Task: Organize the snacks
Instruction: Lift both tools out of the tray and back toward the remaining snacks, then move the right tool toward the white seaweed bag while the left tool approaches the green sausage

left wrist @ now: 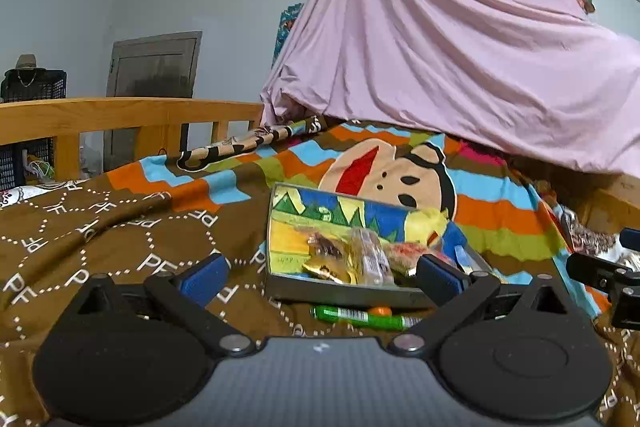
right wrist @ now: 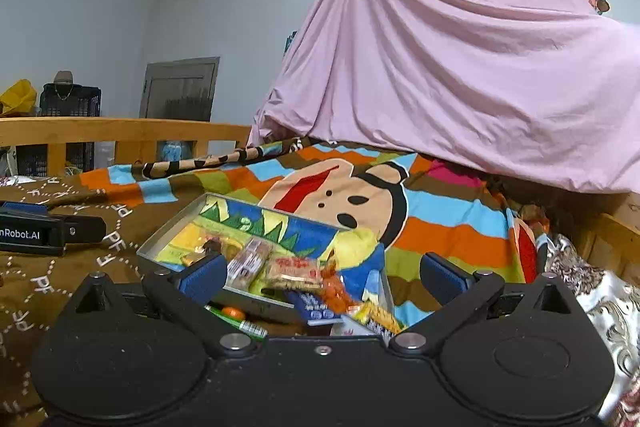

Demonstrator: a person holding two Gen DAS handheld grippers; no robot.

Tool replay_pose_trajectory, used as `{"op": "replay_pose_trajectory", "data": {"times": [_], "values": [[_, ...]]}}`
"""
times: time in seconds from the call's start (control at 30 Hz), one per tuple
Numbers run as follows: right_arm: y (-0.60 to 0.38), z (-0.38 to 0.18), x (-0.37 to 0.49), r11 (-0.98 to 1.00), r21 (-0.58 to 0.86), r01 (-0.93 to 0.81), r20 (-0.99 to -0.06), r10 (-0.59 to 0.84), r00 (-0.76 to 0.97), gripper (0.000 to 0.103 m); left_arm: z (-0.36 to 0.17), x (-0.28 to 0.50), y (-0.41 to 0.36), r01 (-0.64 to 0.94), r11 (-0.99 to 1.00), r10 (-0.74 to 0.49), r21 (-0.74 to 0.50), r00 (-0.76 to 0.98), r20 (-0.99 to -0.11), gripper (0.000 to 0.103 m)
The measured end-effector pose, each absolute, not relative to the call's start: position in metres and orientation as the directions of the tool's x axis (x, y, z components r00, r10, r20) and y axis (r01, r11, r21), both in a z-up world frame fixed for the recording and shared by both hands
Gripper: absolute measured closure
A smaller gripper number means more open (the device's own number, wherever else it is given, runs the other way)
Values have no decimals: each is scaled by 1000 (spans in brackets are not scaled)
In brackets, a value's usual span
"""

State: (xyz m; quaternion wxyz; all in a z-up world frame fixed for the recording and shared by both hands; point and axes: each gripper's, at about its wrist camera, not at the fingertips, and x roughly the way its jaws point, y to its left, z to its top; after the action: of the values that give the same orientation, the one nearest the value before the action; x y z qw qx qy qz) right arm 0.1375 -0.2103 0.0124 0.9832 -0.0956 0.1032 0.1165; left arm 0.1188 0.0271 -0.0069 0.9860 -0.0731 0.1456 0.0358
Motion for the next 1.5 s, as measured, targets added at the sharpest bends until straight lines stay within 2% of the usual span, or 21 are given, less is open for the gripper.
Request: {"op": "replay_pose_trajectory", "data": {"times": [0.63,1.5], "values": [[-215,4,111,960,-152,-234,-390,160,907,1,-17,91,15,-66,996,35,-54,896,-442,1],[-210,-8,126,955,-157,-251,-483,147,863,1,-24,102,16,-67,997,35,-45,862,-505,0]]}}
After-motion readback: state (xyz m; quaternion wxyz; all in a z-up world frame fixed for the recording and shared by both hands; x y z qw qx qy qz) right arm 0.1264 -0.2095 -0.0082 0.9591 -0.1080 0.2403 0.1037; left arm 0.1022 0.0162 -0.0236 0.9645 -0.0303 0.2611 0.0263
